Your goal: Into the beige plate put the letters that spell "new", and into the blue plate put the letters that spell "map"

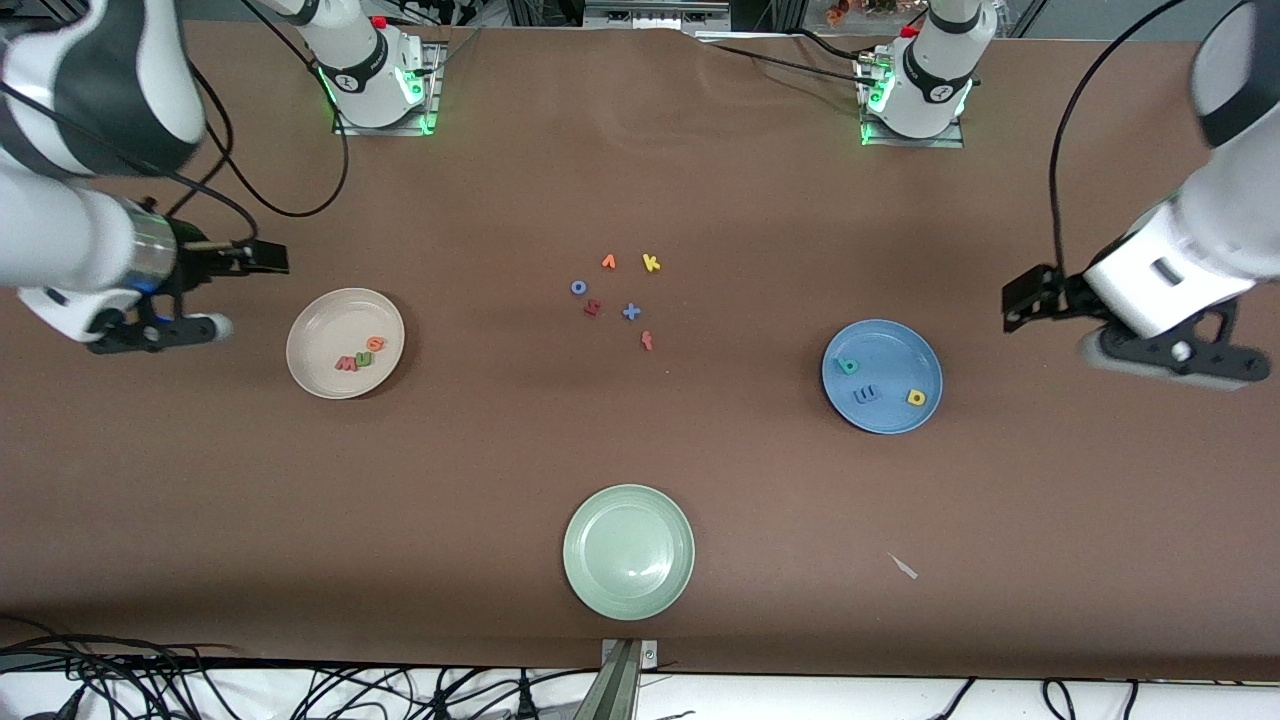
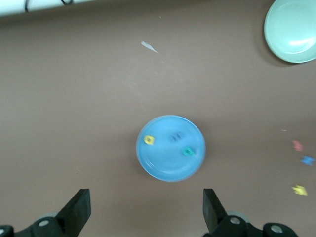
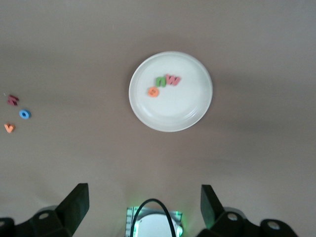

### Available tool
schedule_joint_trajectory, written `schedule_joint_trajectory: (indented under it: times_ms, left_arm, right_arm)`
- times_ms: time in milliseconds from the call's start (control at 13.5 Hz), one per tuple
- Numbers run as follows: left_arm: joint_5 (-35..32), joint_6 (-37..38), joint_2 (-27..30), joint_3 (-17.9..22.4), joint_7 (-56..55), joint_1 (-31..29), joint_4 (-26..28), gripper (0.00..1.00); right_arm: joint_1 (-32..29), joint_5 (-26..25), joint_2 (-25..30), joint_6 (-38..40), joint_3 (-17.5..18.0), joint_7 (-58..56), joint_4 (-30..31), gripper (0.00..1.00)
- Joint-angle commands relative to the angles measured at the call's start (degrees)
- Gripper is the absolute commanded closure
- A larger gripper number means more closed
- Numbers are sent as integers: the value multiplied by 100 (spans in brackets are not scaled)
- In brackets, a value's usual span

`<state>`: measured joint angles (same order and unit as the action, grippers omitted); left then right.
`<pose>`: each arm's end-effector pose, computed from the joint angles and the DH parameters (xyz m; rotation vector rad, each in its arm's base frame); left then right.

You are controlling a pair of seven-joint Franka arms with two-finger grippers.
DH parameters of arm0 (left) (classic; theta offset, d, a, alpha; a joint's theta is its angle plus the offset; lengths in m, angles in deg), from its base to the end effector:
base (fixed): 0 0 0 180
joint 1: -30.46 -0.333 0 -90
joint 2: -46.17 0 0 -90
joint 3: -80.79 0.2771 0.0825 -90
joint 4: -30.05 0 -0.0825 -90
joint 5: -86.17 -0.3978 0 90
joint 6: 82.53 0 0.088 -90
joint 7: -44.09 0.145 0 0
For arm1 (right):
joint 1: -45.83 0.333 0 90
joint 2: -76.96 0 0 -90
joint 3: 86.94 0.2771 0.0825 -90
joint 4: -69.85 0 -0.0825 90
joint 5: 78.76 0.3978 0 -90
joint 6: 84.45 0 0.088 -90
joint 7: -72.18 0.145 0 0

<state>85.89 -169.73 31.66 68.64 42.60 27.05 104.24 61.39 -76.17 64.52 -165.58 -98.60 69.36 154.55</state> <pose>0.6232 -0.0805 0.5280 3.0898 -0.1861 -0.0384 0.5868 0.0553 0.4569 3.1055 0.1814 -0.4304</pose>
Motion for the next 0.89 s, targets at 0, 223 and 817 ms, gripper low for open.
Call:
schedule_joint_trajectory:
  times_ms: [0,223,817]
  left_arm:
    - [318,-603,851,502,-18,305,1287,0]
    - [248,-1027,1423,511,-9,341,2142,0]
    - [-61,-799,1486,511,-18,508,2082,0]
  right_arm:
    - [-561,-145,470,-228,480,-61,292,0]
    - [-896,-775,523,-280,761,18,354,0]
    - [-1433,-435,664,-615,1236,97,354,0]
